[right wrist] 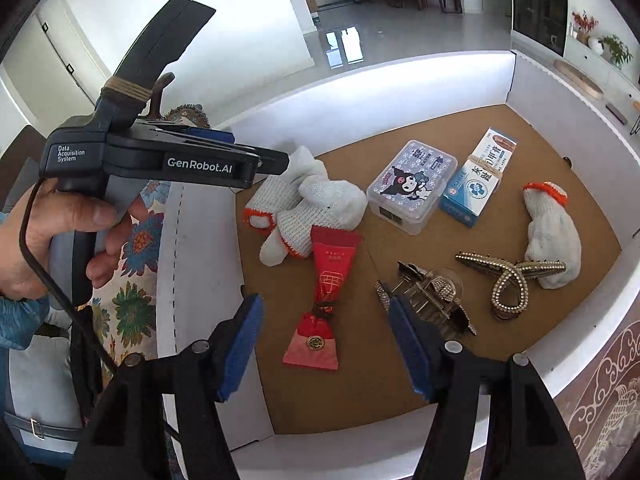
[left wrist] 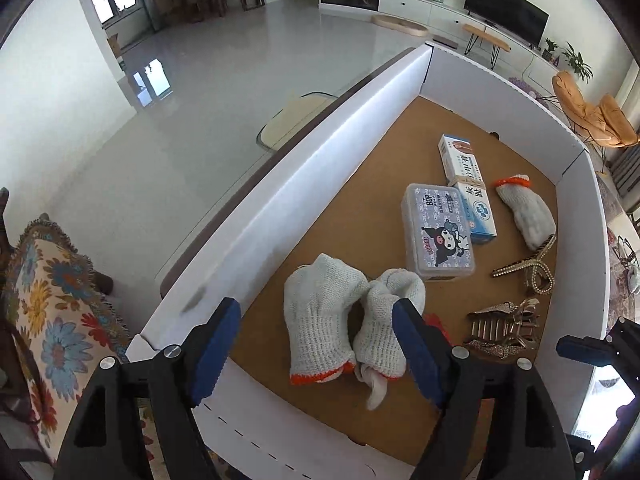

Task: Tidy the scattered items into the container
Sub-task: 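Close the left tool on the last white knit glove while the right tool returns to the table, then close the right tool on the black-framed eyeglasses while the left tool holds the glove, then carry the glove and eyeglasses from the table toward the white box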

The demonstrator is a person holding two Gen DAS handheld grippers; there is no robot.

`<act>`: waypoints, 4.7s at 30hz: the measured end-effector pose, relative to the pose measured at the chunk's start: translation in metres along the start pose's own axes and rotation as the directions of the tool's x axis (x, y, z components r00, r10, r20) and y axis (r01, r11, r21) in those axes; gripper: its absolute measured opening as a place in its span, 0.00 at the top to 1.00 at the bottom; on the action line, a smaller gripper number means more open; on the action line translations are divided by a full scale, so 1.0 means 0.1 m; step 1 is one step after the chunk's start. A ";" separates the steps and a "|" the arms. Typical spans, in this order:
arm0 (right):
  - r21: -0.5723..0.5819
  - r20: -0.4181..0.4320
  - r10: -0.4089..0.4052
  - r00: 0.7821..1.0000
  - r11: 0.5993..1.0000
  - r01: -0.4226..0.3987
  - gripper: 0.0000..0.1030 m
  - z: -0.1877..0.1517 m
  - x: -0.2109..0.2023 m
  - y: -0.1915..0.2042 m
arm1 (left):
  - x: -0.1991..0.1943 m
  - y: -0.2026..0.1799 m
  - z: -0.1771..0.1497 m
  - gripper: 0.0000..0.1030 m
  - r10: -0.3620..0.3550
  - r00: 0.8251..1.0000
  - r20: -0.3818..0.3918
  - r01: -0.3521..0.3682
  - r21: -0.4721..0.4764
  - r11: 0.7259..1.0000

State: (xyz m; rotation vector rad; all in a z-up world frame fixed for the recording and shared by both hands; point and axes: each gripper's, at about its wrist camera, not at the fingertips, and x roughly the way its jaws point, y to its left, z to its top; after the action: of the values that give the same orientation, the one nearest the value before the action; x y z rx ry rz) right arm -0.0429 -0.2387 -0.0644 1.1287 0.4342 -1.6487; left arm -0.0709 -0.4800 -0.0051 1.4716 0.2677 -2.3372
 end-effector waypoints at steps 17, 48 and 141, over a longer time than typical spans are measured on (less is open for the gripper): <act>0.543 0.099 -0.457 0.884 0.769 0.337 0.36 -2.82 -1.94 -1.88 | -0.50 -3.46 -0.04 0.25 -0.377 0.925 -0.050 0.346 0.522 0.780; 0.753 0.186 -0.483 0.856 0.629 0.191 0.36 -4.47 -2.51 -2.44 | 0.26 -6.98 -0.38 0.73 -0.451 0.872 -0.190 0.392 0.823 0.411; 0.398 0.162 -0.356 0.920 0.877 0.270 0.85 -2.46 -2.51 -2.99 | -0.35 -3.99 0.29 0.70 -0.610 0.786 -0.097 0.596 0.381 0.707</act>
State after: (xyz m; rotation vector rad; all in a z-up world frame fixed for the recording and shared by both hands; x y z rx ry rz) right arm -0.1920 0.1973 -0.0475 1.1588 0.1622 -2.1925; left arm -0.2416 -0.1175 0.0255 1.7140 0.3237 -3.0960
